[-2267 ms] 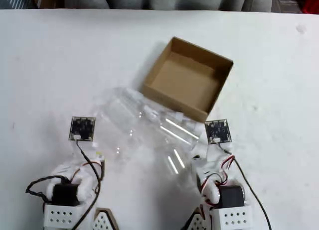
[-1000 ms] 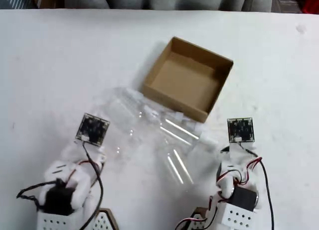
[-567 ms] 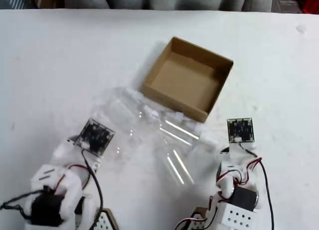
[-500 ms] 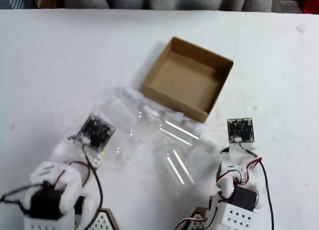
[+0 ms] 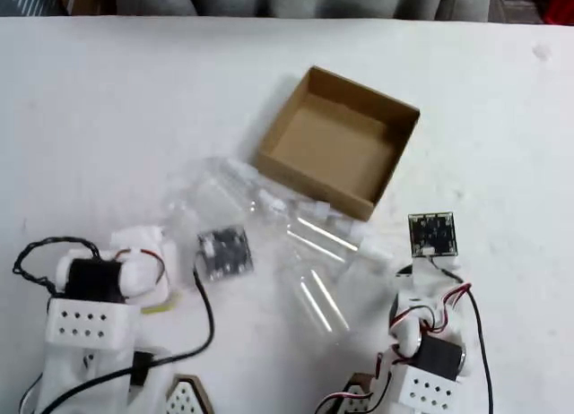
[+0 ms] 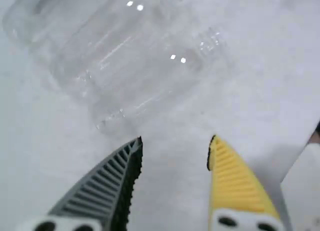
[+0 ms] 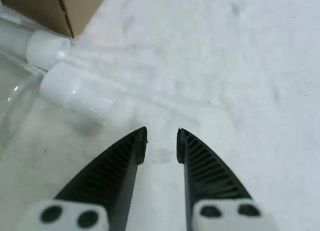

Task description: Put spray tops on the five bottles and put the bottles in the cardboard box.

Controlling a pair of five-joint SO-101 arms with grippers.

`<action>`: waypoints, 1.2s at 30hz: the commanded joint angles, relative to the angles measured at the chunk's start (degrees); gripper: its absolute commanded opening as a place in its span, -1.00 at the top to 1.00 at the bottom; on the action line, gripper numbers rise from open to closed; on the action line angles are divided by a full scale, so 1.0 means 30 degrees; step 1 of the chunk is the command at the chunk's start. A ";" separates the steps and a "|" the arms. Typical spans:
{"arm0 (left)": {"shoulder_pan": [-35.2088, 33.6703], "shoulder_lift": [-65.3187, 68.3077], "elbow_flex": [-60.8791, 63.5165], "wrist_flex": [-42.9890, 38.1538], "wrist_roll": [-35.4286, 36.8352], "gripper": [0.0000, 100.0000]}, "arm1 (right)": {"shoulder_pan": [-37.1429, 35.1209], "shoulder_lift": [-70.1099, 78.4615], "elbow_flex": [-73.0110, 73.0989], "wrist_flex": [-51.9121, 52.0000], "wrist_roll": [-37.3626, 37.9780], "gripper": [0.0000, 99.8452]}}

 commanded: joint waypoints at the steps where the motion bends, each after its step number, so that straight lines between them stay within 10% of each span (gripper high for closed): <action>1: 0.1685 0.0132 -0.1084 0.0147 -0.4044 0.60 | 0.0132 -0.0132 0.0147 0.0132 0.0205 0.86; 24: 0.2916 0.0337 0.7004 -1.1429 -0.7678 0.50 | 0.0073 -0.0103 0.0147 0.0396 0.1934 0.87; 36: 0.2857 0.0337 0.9670 -1.2923 -0.7853 0.50 | 0.0073 -0.0103 0.0147 0.0396 0.1934 0.87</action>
